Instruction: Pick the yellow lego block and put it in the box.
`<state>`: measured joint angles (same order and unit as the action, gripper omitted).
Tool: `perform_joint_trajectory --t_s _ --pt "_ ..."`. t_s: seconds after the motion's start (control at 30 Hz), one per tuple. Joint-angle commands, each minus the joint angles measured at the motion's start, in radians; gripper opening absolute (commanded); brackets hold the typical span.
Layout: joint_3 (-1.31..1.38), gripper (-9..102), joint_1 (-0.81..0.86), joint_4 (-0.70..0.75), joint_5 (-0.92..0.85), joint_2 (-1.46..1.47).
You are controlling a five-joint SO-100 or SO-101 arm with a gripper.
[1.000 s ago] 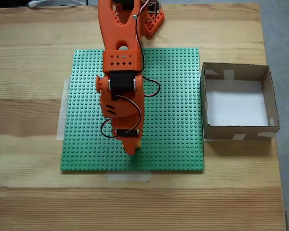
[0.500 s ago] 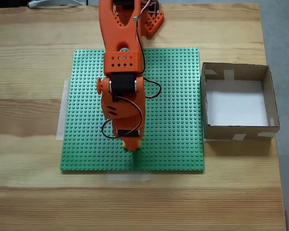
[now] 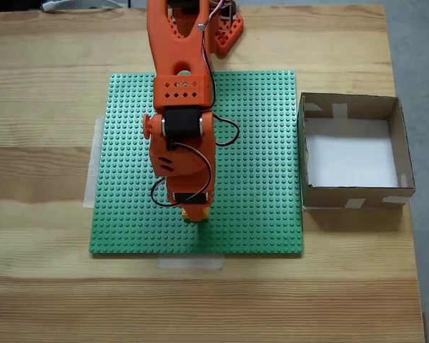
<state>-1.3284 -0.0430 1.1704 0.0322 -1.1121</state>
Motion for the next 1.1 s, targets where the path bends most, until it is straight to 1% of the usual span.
perform_joint_trajectory --t_s 0.0,0.27,0.43,0.63,0.83,1.07 --pt "0.023 -1 -0.008 0.015 -0.006 -0.006" --pt "0.026 -1 -0.009 0.034 -0.023 -0.015" --pt "0.071 -1 -0.020 0.114 -0.018 -0.034" --pt "0.110 -1 -0.005 0.160 -0.008 -0.074" --pt "0.089 -1 0.000 0.186 0.002 -0.183" --pt "-0.029 -1 -0.020 0.196 0.011 -0.410"
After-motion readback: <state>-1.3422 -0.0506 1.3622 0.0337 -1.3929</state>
